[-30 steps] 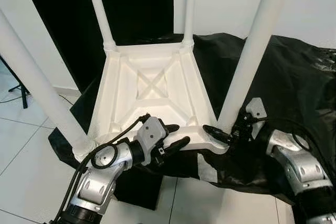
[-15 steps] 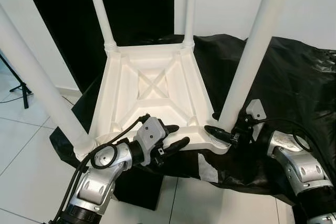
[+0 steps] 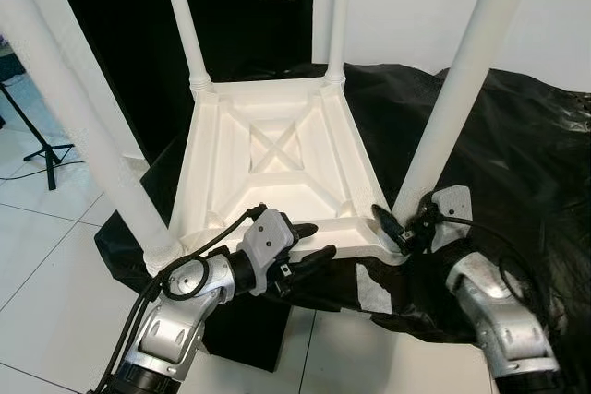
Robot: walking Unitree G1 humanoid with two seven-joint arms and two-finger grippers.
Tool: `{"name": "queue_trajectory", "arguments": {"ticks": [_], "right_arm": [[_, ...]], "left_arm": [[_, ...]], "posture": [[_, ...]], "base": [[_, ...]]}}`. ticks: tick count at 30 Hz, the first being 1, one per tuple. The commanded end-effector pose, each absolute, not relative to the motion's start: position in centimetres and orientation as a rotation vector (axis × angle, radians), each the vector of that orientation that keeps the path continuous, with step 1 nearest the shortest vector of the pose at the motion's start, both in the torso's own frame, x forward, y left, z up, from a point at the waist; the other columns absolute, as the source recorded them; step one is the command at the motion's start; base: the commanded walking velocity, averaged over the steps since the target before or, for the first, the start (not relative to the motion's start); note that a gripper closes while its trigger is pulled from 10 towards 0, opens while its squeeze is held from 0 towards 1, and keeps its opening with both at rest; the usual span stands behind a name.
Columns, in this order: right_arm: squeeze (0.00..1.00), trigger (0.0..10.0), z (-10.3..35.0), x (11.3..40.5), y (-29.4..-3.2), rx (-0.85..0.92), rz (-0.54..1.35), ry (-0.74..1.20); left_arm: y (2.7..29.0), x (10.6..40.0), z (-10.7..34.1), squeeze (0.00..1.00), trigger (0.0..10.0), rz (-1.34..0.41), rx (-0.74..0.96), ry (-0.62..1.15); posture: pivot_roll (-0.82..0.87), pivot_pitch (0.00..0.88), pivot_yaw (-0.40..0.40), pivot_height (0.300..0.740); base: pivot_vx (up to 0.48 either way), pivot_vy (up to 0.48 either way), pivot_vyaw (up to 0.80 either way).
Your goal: Building children table
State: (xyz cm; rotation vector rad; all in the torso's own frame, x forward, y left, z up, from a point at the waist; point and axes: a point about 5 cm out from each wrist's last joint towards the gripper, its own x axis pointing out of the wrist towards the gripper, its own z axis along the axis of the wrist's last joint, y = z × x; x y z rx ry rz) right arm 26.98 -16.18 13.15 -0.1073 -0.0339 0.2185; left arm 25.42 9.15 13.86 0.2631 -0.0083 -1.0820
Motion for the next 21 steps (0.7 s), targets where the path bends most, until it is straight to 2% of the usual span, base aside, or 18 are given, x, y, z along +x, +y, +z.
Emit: {"name": "queue_trajectory", "arguments": {"ticks": [1, 3, 5, 9, 17, 18, 21], "right_arm": [[0.0, 10.0, 11.6, 26.8, -17.8, -0.14, 0.037, 0.055], [0.0, 10.0, 11.7, 26.7, -17.2, -0.119, -0.131, 0.044], [0.0, 10.0, 11.8, 26.5, -16.4, -0.103, -0.199, 0.032], [0.0, 10.0, 11.7, 26.5, -15.1, -0.074, -0.163, 0.045], [0.0, 10.0, 12.5, 26.7, -14.8, -0.092, -0.105, -0.005], [1.0, 10.0, 12.7, 26.6, -14.7, -0.087, -0.074, -0.02], [1.0, 10.0, 13.0, 26.4, -14.6, -0.085, -0.021, -0.049]], "left_arm": [[9.2, 25.5, 13.6, 0.0, 10.0, -1.088, 0.257, 0.001], [9.1, 25.5, 13.6, 0.0, 10.0, -1.091, 0.256, -0.001], [8.9, 25.5, 13.6, 0.0, 10.0, -1.092, 0.253, -0.002], [8.8, 25.5, 13.6, 0.0, 10.0, -1.091, 0.25, -0.004], [8.7, 25.8, 13.7, 0.0, 10.0, -1.078, 0.249, -0.01], [8.7, 25.8, 13.8, 0.0, 10.0, -1.077, 0.249, -0.011], [8.8, 25.9, 13.8, 0.0, 10.0, -1.076, 0.25, -0.013]], "posture": [[-0.05, 0.0, 0.011, 0.74], [-0.05, 0.0, 0.007, 0.74], [-0.05, 0.0, 0.008, 0.74], [-0.05, 0.0, 0.008, 0.74], [-0.05, 0.0, 0.002, 0.74], [-0.05, 0.0, -0.001, 0.74], [-0.05, 0.0, 0.0, 0.74]], "base": [[0.0, 0.0, 0.0], [0.0, 0.0, 0.0], [0.0, 0.0, 0.0], [0.0, 0.0, 0.0], [0.0, 0.0, 0.0], [0.0, 0.0, 0.0], [0.0, 0.0, 0.0]]}}
